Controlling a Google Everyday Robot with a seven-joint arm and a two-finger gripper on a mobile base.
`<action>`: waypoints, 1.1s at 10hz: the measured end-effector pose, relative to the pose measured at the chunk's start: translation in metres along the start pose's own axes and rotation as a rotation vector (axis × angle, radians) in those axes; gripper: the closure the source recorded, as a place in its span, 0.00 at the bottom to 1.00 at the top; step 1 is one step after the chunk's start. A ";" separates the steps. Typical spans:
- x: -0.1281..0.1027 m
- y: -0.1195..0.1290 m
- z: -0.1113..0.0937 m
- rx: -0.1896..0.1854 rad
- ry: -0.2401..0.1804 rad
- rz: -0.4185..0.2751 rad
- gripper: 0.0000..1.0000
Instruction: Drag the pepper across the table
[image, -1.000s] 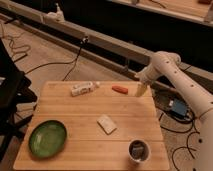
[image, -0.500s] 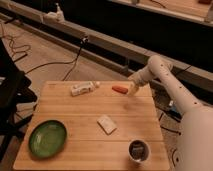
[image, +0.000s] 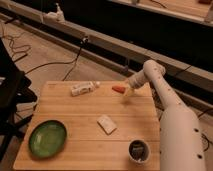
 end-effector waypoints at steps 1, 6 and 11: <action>0.003 -0.005 0.004 0.003 0.000 0.004 0.20; 0.024 -0.012 0.011 0.002 0.010 0.024 0.58; 0.024 -0.008 0.003 -0.011 0.002 -0.001 1.00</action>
